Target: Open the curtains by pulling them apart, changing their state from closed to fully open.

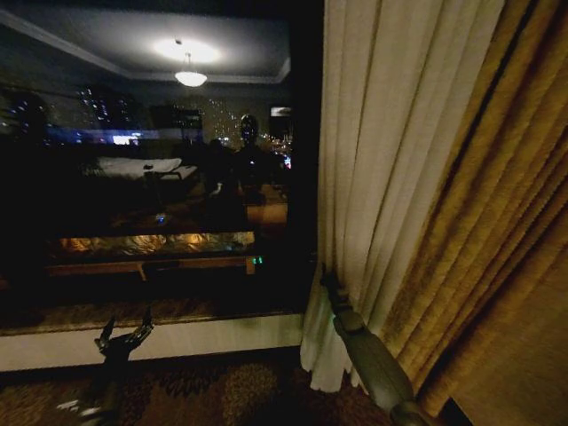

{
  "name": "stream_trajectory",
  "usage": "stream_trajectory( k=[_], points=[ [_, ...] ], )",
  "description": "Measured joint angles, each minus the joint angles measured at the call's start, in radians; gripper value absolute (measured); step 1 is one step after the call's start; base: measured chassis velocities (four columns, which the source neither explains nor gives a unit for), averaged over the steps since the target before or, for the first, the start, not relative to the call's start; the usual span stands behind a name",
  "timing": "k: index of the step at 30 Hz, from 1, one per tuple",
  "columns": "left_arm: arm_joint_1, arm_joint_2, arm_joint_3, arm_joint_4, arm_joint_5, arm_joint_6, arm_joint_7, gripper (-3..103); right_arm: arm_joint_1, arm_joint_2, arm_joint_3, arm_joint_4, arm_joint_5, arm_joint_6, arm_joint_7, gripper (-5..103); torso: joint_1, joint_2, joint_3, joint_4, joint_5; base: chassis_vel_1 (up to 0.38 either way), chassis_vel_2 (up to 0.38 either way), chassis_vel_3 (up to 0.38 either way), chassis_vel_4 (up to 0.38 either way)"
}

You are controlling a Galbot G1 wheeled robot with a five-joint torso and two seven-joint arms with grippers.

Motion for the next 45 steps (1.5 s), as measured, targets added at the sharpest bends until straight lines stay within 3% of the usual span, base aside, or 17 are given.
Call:
stream_trajectory(
  k=[5,14,18,21,22,23,24,26,30,33,40,45],
  points=[
    [0.0,0.0,0.0,0.0,0.0,0.0,0.0,100,-0.012,-0.049,0.028,0.008,0.019,-0.034,0.076,0,0.0,0.0,0.0,-0.0001,0.0,0.0,0.0,0.0,0.0],
    [0.0,0.0,0.0,0.0,0.0,0.0,0.0,100,-0.037,-0.065,0.041,0.026,0.005,-0.047,0.139,0,0.0,0.0,0.0,-0.0002,-0.0001,0.0,0.0,0.0,0.0],
    [0.0,0.0,0.0,0.0,0.0,0.0,0.0,100,-0.055,-0.061,0.021,0.062,0.033,-0.02,0.087,0,0.0,0.0,0.0,-0.0002,0.0001,0.0,0.0,0.0,0.0],
    [0.0,0.0,0.0,0.0,0.0,0.0,0.0,100,-0.074,-0.053,-0.004,0.107,0.047,0.009,0.006,-2,0.0,0.0,0.0,-0.0001,0.0002,0.0,0.0,0.0,0.0],
    [0.0,0.0,0.0,0.0,0.0,0.0,0.0,100,-0.105,-0.044,-0.045,0.176,0.059,0.038,-0.11,14,0.0,0.0,0.0,-0.0001,0.0,0.0,0.0,0.0,0.0],
    [0.0,0.0,0.0,0.0,0.0,0.0,0.0,100,-0.112,-0.042,-0.055,0.191,0.065,0.044,-0.138,19,0.0,0.0,0.0,-0.0001,0.0,0.0,0.0,0.0,0.0],
    [0.0,0.0,0.0,0.0,0.0,0.0,0.0,100,-0.118,-0.041,-0.064,0.204,0.069,0.048,-0.156,25,0.0,0.0,0.0,-0.0001,-0.0002,0.0,0.0,0.0,0.0],
    [0.0,0.0,0.0,0.0,0.0,0.0,0.0,100,-0.124,-0.039,-0.076,0.217,0.076,0.05,-0.175,25,0.0,0.0,0.0,-0.0001,-0.0002,0.0,0.0,0.0,0.0],
    [0.0,0.0,0.0,0.0,0.0,0.0,0.0,100,-0.169,-0.046,-0.096,0.268,0.111,0.045,-0.235,46,0.0,0.0,0.0,0.0,0.0,0.0,0.0,0.0,0.0],
    [0.0,0.0,0.0,0.0,0.0,0.0,0.0,100,-0.2,-0.058,-0.099,0.304,0.117,0.043,-0.247,51,0.0,0.0,0.0,-0.0001,-0.0001,0.0,0.0,0.0,0.0],
    [0.0,0.0,0.0,0.0,0.0,0.0,0.0,100,-0.285,-0.084,-0.089,0.418,0.126,0.035,-0.219,84,0.0,0.0,0.0,-0.0002,-0.0001,0.0,0.0,0.0,0.0],
    [0.0,0.0,0.0,0.0,0.0,0.0,0.0,100,-0.303,-0.091,-0.079,0.432,0.13,0.035,-0.211,98,0.0,0.0,0.0,-0.0001,-0.0001,0.0,0.0,0.0,0.0]
  ],
)
